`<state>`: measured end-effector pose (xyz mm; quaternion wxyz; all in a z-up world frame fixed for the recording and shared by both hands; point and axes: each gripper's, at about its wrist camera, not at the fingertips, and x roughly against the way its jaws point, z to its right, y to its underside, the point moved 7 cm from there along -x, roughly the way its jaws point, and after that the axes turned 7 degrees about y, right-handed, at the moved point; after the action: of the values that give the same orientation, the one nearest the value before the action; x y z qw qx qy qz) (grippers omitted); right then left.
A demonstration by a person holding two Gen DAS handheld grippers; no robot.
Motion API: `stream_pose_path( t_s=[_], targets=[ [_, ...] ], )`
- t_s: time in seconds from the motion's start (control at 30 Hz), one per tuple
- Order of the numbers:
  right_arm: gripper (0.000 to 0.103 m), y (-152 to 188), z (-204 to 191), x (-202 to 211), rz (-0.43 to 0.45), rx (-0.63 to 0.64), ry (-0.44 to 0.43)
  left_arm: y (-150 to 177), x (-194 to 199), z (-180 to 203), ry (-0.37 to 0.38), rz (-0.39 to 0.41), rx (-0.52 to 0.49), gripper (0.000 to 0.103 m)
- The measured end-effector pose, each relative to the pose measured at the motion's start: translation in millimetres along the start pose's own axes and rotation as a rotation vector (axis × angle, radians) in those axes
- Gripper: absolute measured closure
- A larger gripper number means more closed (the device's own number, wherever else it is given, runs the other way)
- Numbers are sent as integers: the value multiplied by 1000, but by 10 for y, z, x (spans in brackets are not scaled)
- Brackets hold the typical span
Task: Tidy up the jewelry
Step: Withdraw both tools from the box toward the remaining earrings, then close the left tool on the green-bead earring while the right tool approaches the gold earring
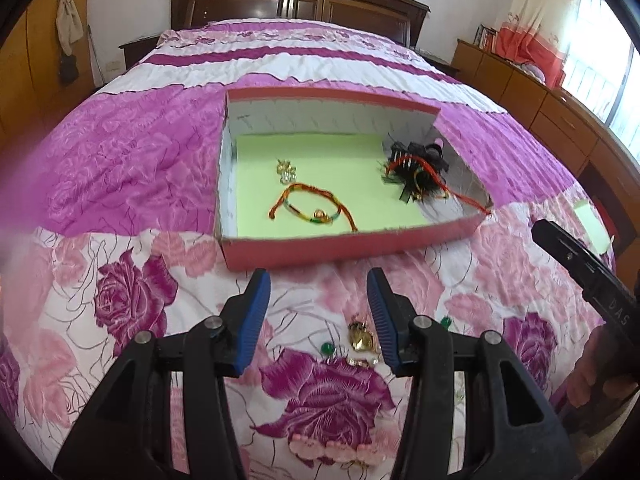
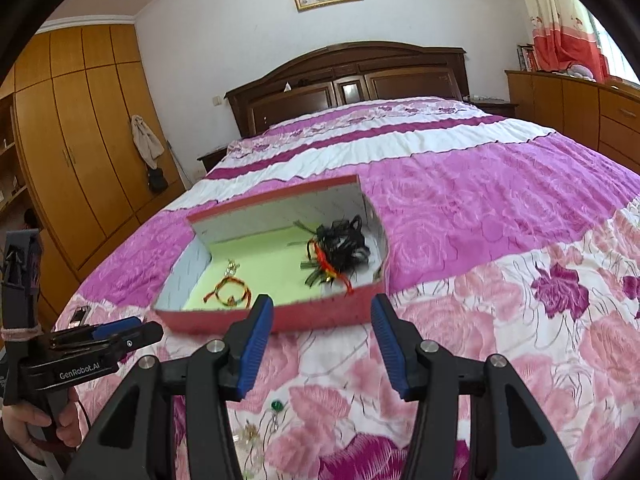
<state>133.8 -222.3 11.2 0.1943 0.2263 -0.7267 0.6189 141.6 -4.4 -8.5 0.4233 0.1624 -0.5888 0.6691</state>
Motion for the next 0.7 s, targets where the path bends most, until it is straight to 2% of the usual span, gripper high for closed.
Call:
stream_pose_path(
  t_s=[0.53, 0.6, 0.7],
  targets=[
    [49, 312, 14, 19, -72, 12, -2, 366, -238, 68, -28, -111, -69, 62],
    [49, 341, 21, 11, -80, 12, -3, 404, -272, 78, -29, -124, -83, 64],
    [49, 379, 33, -6, -91, 13, -1, 441, -313, 90, -28, -139, -99, 77]
  ],
)
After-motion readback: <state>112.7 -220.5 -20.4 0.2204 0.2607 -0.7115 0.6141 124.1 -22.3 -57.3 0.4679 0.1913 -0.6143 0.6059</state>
